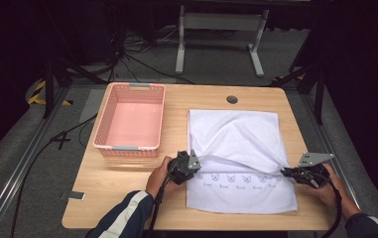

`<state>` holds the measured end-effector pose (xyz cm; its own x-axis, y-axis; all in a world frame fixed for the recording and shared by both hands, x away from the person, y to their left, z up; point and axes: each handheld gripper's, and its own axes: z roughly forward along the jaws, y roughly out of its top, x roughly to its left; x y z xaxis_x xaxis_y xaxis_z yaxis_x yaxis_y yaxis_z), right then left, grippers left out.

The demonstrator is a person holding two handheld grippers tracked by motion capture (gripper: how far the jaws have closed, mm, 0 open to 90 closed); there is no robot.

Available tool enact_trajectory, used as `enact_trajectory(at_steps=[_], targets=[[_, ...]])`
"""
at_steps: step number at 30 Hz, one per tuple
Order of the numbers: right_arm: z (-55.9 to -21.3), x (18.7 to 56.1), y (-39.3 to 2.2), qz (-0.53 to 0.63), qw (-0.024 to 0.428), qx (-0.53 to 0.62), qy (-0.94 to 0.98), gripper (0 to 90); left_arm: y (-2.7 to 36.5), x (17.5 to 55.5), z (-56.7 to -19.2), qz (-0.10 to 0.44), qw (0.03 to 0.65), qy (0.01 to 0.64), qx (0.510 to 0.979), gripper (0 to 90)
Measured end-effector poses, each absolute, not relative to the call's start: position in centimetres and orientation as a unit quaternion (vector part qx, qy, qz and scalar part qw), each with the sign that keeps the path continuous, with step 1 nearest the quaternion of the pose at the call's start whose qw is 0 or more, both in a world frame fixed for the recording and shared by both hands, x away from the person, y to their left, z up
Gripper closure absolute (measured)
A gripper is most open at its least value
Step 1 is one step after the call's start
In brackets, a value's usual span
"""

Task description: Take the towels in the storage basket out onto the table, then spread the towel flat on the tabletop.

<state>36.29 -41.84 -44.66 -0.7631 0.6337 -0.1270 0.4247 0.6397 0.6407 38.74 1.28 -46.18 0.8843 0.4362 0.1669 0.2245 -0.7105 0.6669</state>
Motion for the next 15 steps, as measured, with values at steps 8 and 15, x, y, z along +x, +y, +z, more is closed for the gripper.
enact_trajectory(at_steps=[8,15], targets=[[-44.7,36.9,-41.8,0.306,0.181,0.297,0.886,86.4,1.4,39.0,-46.1,0.161,0.334,0.181,0.911,87.2],[-43.4,36.3,-42.3,0.35,0.195,0.284,0.871,86.4,2.3,38.3,-44.4,0.167,0.368,0.181,0.896,87.1]])
